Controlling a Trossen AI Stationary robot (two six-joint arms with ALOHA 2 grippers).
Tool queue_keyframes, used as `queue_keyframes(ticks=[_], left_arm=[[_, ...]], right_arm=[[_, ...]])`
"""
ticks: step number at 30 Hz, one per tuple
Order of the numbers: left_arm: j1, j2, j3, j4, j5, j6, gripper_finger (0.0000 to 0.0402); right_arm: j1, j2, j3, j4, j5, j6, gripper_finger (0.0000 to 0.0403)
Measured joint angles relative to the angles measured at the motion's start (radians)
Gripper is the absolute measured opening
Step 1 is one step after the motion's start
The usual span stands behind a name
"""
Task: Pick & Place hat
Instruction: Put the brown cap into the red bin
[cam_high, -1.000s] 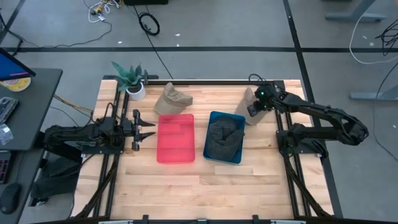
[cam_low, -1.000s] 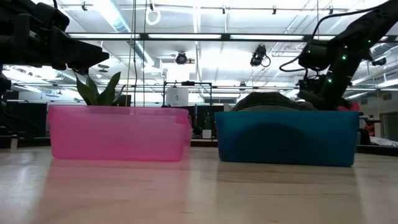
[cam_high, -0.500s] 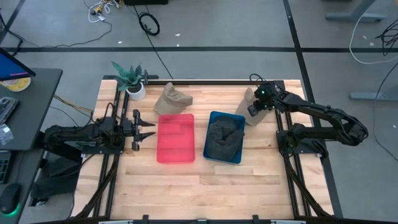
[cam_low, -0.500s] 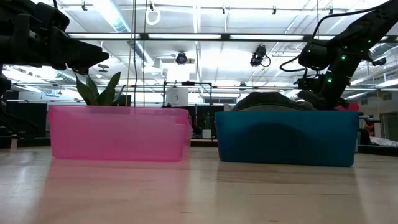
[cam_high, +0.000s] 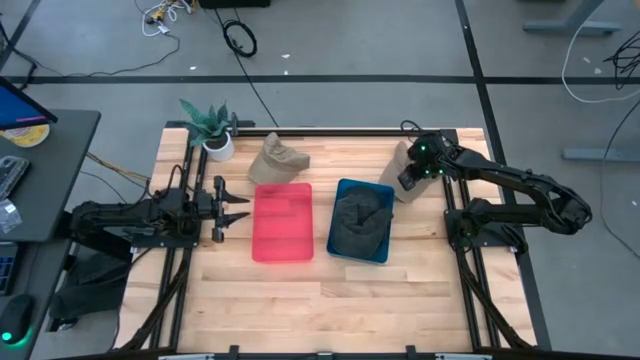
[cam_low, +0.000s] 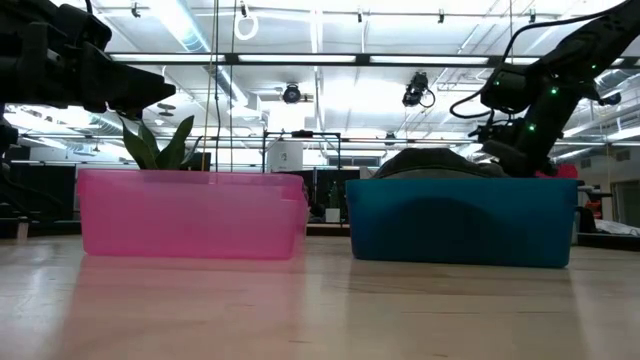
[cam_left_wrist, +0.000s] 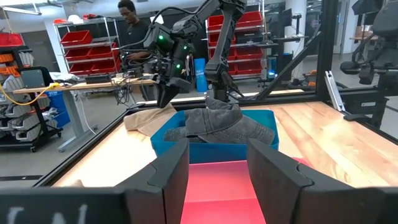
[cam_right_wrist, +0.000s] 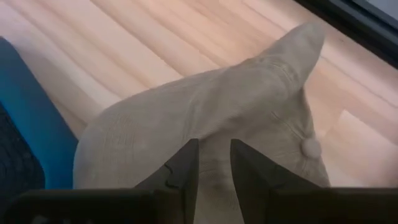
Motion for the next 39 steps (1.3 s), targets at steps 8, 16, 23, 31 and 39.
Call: queue_keyframes(ticks=[8,16,23,31,39], left_arm=[[0.0,0.0,0.0,0.0,0.0,0.0,0.0165],[0.0,0.0,0.0,0.0,0.0,0.0,0.0165],[0.0,0.0,0.0,0.0,0.0,0.0,0.0165],[0.0,0.0,0.0,0.0,0.0,0.0,0.0165],[0.0,0.0,0.0,0.0,0.0,0.0,0.0165]], right_arm=[[0.009,0.0,0.0,-0.002,-0.005,-0.092,0.0096],[0.087,-0.014,0.104,-0.149,0.122,-0.034,0.0096],[0.126,-0.014,0.1,-0.18,0.133,0.006,0.0096],[0.126,-0.013,0.084,-0.164,0.134,0.011,0.0096],[0.125,-0.01,0.084,-0.177,0.17,0.073,0.0096]])
